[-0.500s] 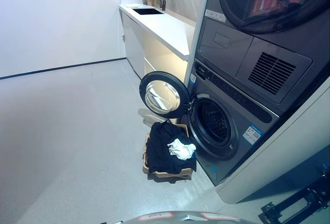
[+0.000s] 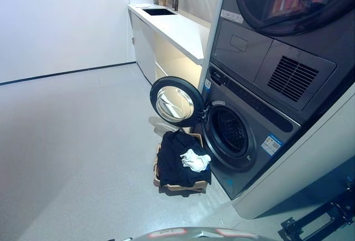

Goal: Put the clothes in the basket into the washing machine.

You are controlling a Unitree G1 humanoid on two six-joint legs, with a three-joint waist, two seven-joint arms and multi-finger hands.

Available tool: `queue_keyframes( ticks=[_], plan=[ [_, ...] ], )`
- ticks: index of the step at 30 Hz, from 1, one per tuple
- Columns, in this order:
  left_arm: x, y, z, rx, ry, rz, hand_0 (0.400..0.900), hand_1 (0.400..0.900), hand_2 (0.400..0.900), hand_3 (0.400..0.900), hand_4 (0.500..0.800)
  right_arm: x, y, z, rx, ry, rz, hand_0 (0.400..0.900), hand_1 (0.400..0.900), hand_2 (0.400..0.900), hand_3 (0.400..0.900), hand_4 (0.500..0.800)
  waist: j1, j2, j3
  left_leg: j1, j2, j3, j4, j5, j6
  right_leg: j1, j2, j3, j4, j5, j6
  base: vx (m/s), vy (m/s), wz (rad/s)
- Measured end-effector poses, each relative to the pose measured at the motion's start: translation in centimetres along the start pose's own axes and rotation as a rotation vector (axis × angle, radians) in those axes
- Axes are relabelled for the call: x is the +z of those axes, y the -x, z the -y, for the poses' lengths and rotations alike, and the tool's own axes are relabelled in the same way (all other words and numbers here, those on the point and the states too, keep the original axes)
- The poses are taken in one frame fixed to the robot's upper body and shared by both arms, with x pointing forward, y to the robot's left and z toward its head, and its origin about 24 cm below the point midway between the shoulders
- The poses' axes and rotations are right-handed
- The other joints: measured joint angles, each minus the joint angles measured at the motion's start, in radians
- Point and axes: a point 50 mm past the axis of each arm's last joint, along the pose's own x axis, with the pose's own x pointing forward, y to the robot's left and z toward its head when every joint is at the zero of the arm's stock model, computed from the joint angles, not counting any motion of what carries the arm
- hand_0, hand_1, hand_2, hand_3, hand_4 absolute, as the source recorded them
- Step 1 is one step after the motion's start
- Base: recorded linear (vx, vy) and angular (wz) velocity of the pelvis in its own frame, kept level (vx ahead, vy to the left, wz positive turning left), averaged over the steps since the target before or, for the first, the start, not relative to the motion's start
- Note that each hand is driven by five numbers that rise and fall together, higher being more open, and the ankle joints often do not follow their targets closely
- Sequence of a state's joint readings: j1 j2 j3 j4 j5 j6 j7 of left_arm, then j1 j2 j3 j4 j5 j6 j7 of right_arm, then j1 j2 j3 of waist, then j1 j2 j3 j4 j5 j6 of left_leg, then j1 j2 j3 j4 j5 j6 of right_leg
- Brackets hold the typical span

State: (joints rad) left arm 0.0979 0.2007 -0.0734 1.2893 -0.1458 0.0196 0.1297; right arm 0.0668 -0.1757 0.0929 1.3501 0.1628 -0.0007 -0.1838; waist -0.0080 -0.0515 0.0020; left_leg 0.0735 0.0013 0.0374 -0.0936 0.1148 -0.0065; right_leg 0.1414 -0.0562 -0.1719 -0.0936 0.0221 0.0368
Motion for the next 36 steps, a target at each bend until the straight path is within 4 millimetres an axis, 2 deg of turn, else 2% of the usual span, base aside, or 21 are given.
queue_keyframes(
  ticks=[8, 12, 13, 14, 15, 17, 18, 19, 22, 25, 27, 29, 31, 33, 34, 35, 36],
  plan=[
    [2.2, -0.1, 0.6, 0.003, 0.028, 0.049, 0.900, 0.900, 0.900, 0.900, 0.800, 3.6, -0.1, -0.1, -0.005, -0.014, 0.090, 0.900, 0.900, 0.900, 0.900, 0.800, -0.018, 0.046, 0.069, -0.089, 0.021, 0.009, 0.007, 0.025, -0.006, -0.117, 0.015, -0.001, 0.054, 0.008, -0.007, -0.04, -0.151, -0.05],
    [4.4, 0.0, 1.8, -0.025, 0.072, 0.100, 0.900, 0.900, 0.900, 0.900, 0.800, 5.7, -0.1, 0.4, -0.019, -0.027, 0.148, 0.900, 0.900, 0.900, 0.900, 0.800, -0.012, 0.070, 0.139, -0.156, 0.037, -0.008, 0.130, -0.017, -0.033, -0.132, 0.030, -0.005, 0.081, -0.008, -0.035, 0.00, -0.190, 0.11],
    [4.7, 0.0, 2.0, -0.031, 0.097, 0.111, 0.900, 0.900, 0.900, 0.900, 0.800, 6.2, -0.1, 0.6, -0.025, -0.029, 0.165, 0.900, 0.900, 0.900, 0.900, 0.800, -0.011, 0.082, 0.157, -0.176, 0.051, -0.017, 0.170, -0.034, -0.049, -0.134, 0.050, -0.013, 0.100, -0.013, -0.042, -0.02, -0.224, 0.12],
    [5.4, 0.0, 1.9, -0.028, 0.130, 0.132, 0.900, 0.900, 0.900, 0.900, 0.800, 7.1, 0.0, 0.6, -0.024, -0.034, 0.187, 0.900, 0.900, 0.900, 0.900, 0.800, -0.003, 0.081, 0.189, -0.206, 0.050, -0.023, 0.251, -0.050, -0.087, -0.149, 0.046, -0.008, 0.130, -0.034, -0.071, -0.01, -0.191, 0.12],
    [6.0, 0.1, 2.1, -0.030, 0.146, 0.142, 0.900, 0.900, 0.900, 0.900, 0.800, 7.4, 0.0, 0.7, -0.027, -0.039, 0.195, 0.900, 0.900, 0.900, 0.900, 0.800, 0.007, 0.080, 0.206, -0.228, 0.055, -0.030, 0.294, -0.029, -0.128, -0.143, 0.058, -0.018, 0.139, -0.035, -0.069, 0.00, -0.167, 0.11],
    [7.0, 0.2, 2.4, -0.038, 0.201, 0.166, 0.900, 0.900, 0.900, 0.900, 0.800, 8.7, 0.1, 1.3, -0.053, -0.051, 0.230, 0.900, 0.900, 0.900, 0.900, 0.800, 0.008, 0.065, 0.245, -0.283, 0.044, -0.063, 0.389, 0.010, -0.166, -0.163, 0.038, -0.030, 0.186, -0.064, -0.103, 0.03, -0.105, 0.08],
    [7.3, 0.2, 2.4, -0.039, 0.223, 0.178, 0.900, 0.900, 0.900, 0.900, 0.800, 8.9, 0.1, 1.5, -0.060, -0.050, 0.237, 0.900, 0.900, 0.900, 0.900, 0.800, 0.013, 0.057, 0.252, -0.310, 0.044, -0.061, 0.451, 0.010, -0.164, -0.171, 0.031, -0.031, 0.198, -0.067, -0.109, 0.04, -0.045, 0.05],
    [7.5, 0.2, 2.4, -0.040, 0.245, 0.178, 0.900, 0.900, 0.900, 0.900, 0.800, 9.9, 0.2, 1.8, -0.068, -0.053, 0.267, 0.900, 0.900, 0.900, 0.900, 0.800, 0.019, 0.060, 0.258, -0.332, 0.035, -0.047, 0.522, -0.021, -0.140, -0.171, 0.028, -0.032, 0.204, -0.069, -0.114, 0.07, -0.020, 0.04],
    [7.9, 0.4, 3.0, -0.057, 0.274, 0.181, 0.900, 0.900, 0.900, 0.900, 0.800, 11.7, 0.5, 2.9, -0.105, -0.061, 0.322, 0.900, 0.900, 0.900, 0.900, 0.800, 0.011, 0.073, 0.288, -0.325, 0.014, -0.038, 0.491, -0.058, -0.132, -0.195, 0.024, -0.033, 0.231, -0.077, -0.127, 0.17, 0.022, -0.03],
    [7.9, 0.5, 3.7, -0.072, 0.295, 0.176, 0.900, 0.900, 0.900, 0.900, 0.800, 12.3, 0.6, 2.9, -0.108, -0.073, 0.337, 0.900, 0.900, 0.900, 0.900, 0.800, 0.012, 0.080, 0.303, -0.281, -0.003, -0.031, 0.203, -0.053, -0.129, -0.200, 0.032, -0.030, 0.214, -0.075, -0.127, 0.32, 0.114, -0.19],
    [7.4, 0.5, 4.1, -0.073, 0.304, 0.159, 0.900, 0.900, 0.900, 0.900, 0.800, 12.1, 0.6, 2.8, -0.106, -0.073, 0.331, 0.900, 0.900, 0.900, 0.900, 0.800, 0.011, 0.088, 0.305, -0.253, 0.000, -0.072, 0.003, -0.039, -0.140, -0.165, 0.062, -0.013, 0.163, -0.065, -0.121, 0.39, 0.180, -0.31],
    [7.3, 0.5, 4.1, -0.072, 0.309, 0.156, 0.900, 0.900, 0.900, 0.900, 0.800, 11.7, 0.5, 2.8, -0.108, -0.071, 0.324, 0.900, 0.900, 0.900, 0.900, 0.800, 0.036, 0.094, 0.304, -0.248, 0.015, -0.077, 0.012, -0.035, -0.141, -0.123, 0.086, 0.024, 0.127, -0.065, -0.121, 0.40, 0.219, -0.34],
    [6.1, 0.4, 4.2, -0.069, 0.310, 0.126, 0.900, 0.900, 0.900, 0.900, 0.800, 12.0, 0.6, 2.8, -0.106, -0.073, 0.338, 0.900, 0.900, 0.900, 0.900, 0.800, 0.061, 0.099, 0.290, -0.235, 0.031, -0.066, 0.043, -0.031, -0.134, -0.094, 0.096, 0.057, 0.093, -0.064, -0.119, 0.36, 0.253, -0.31],
    [5.7, 0.4, 4.2, -0.060, 0.308, 0.113, 0.900, 0.900, 0.900, 0.900, 0.800, 12.3, 0.7, 2.4, -0.096, -0.074, 0.349, 0.900, 0.900, 0.900, 0.900, 0.800, 0.064, 0.088, 0.260, -0.245, 0.019, -0.060, 0.062, -0.005, -0.102, -0.097, 0.083, 0.087, 0.073, -0.071, -0.102, 0.32, 0.267, -0.19],
    [5.5, 0.4, 4.2, -0.058, 0.308, 0.110, 0.900, 0.900, 0.900, 0.900, 0.800, 12.0, 0.6, 2.2, -0.091, -0.071, 0.341, 0.900, 0.900, 0.900, 0.900, 0.800, 0.063, 0.081, 0.252, -0.242, 0.012, -0.049, 0.056, 0.023, -0.073, -0.097, 0.074, 0.097, 0.075, -0.076, -0.084, 0.30, 0.288, -0.12],
    [5.8, 0.4, 4.2, -0.060, 0.308, 0.122, 0.900, 0.900, 0.900, 0.900, 0.800, 12.2, 0.7, 2.0, -0.084, -0.071, 0.344, 0.900, 0.900, 0.900, 0.900, 0.800, 0.063, 0.081, 0.245, -0.233, 0.010, -0.026, 0.051, 0.078, -0.014, -0.092, 0.069, 0.103, 0.074, -0.088, -0.059, 0.27, 0.288, -0.16],
    [6.0, 0.4, 3.7, -0.052, 0.299, 0.134, 0.900, 0.900, 0.900, 0.900, 0.800, 11.7, 0.6, 1.3, -0.066, -0.060, 0.333, 0.900, 0.900, 0.900, 0.900, 0.800, 0.062, 0.060, 0.236, -0.224, -0.003, -0.004, 0.045, 0.078, 0.044, -0.096, 0.051, 0.101, 0.089, -0.094, -0.042, 0.27, 0.301, -0.15]
  ],
)
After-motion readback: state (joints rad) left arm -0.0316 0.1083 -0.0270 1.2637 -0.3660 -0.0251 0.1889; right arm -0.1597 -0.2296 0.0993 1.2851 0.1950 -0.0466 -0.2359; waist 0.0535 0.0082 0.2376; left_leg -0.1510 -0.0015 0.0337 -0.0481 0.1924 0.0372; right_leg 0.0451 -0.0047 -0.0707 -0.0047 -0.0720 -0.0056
